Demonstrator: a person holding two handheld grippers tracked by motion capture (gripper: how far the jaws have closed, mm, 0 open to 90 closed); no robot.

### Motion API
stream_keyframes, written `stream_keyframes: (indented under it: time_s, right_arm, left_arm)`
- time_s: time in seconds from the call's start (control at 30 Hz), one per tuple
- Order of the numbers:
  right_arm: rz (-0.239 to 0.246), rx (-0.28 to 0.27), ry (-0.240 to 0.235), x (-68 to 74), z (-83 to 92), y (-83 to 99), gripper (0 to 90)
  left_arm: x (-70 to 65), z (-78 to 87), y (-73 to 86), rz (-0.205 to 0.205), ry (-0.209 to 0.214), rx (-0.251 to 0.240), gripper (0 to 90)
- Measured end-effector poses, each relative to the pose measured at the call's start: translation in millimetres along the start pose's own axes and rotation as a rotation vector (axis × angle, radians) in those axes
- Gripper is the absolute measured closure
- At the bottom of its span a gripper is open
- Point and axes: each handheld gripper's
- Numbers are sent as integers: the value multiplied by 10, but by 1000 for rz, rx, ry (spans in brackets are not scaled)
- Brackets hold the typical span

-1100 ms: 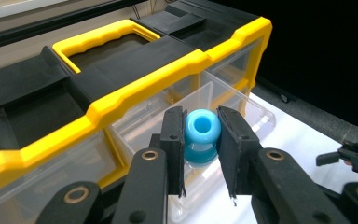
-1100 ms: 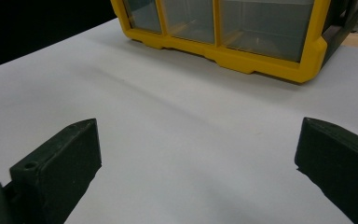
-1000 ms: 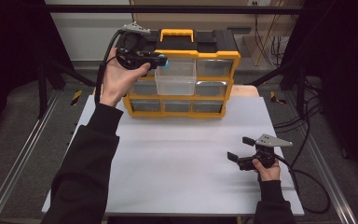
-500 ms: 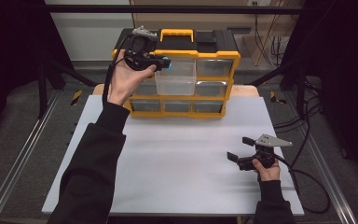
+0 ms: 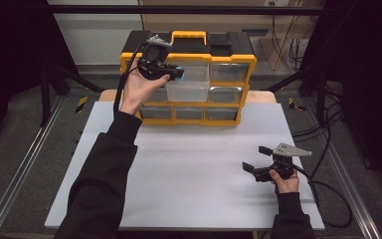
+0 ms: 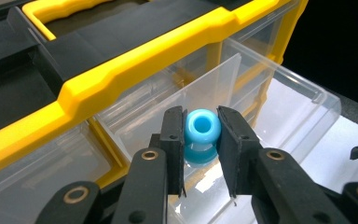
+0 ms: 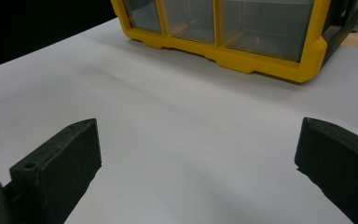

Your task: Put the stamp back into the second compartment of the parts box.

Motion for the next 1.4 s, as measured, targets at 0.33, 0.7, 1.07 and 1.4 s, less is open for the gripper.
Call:
stream_keyframes:
  time_s: [0.33, 0.7, 1.07, 1.4]
  right_arm:
    - [0, -2, 1, -4, 5, -1, 9]
    - [0, -6, 4, -8, 4, -2, 9]
    - [-6, -10, 0, -5, 7, -4, 8]
    - [-4, -8, -2, -3, -5, 0, 9]
  left_arm:
    - [-3, 42, 20, -5, 5, -57, 580]
    - [71, 411, 314, -1, 52, -213, 248]
    - [184, 622, 864, 27, 68, -249, 14]
    - [256, 596, 1382, 55, 72, -264, 0]
Point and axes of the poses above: each handheld gripper's, and its own axes: z roughly backward along the jaws, y roughly out of its underside, x roughly to its left, and after that the axes turned 9 degrees about x, right-handed
